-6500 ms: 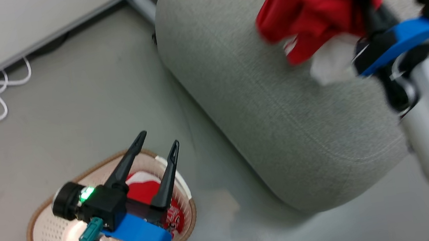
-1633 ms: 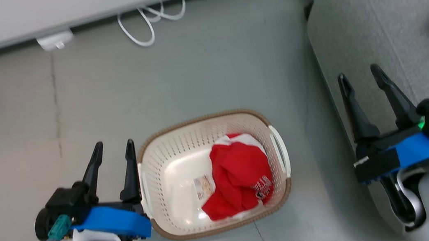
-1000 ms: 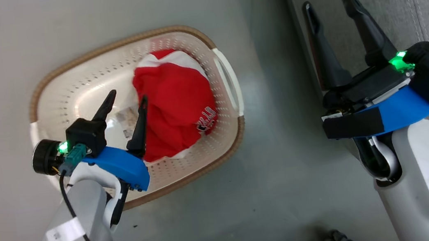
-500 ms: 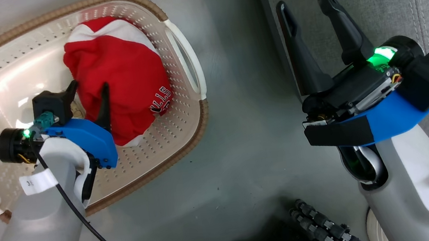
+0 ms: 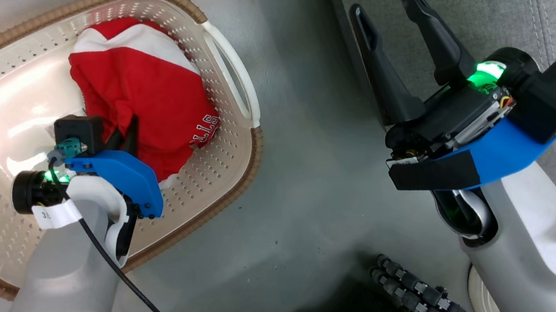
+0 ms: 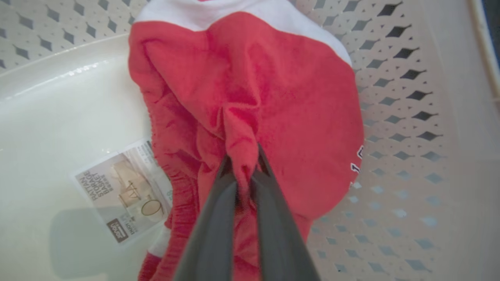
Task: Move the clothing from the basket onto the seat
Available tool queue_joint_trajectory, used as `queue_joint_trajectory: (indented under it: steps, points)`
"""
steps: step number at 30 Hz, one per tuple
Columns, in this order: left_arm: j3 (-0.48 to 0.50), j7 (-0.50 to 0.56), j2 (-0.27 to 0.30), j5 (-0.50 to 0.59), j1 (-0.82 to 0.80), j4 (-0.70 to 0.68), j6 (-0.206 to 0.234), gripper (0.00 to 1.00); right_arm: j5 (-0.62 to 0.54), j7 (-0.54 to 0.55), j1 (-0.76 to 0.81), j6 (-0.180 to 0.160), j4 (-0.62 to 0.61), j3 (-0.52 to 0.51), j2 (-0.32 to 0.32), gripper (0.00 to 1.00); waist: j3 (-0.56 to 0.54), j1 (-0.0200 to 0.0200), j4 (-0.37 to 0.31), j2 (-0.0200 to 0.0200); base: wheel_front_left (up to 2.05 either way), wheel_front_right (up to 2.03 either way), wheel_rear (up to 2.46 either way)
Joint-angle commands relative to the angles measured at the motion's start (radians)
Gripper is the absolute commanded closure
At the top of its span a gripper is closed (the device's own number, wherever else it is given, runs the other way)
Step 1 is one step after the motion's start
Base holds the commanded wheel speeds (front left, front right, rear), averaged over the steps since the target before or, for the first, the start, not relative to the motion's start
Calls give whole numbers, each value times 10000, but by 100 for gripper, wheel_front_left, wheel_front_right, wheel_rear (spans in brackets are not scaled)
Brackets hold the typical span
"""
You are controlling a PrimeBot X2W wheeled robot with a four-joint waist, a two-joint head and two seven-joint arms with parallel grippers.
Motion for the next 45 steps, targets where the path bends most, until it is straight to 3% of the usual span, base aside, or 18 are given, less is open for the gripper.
queue_joint_trajectory:
  steps: [1,30,45]
  points:
    - [-64,-8,70,-56,-117,-29,-9,100,32,-52,-160,5,-2,-26,8,0,-19,-1,-5,-1,0,0,0]
    - [-1237,-218,64,-1197,-370,330,-9,100,-75,-58,-132,5,54,-85,8,0,-460,-1,146,-1,0,0,0]
    - [-2128,-518,-582,-2010,609,193,-9,100,-612,21,368,3,979,-325,5,0,-2972,-1,1051,-1,0,0,0]
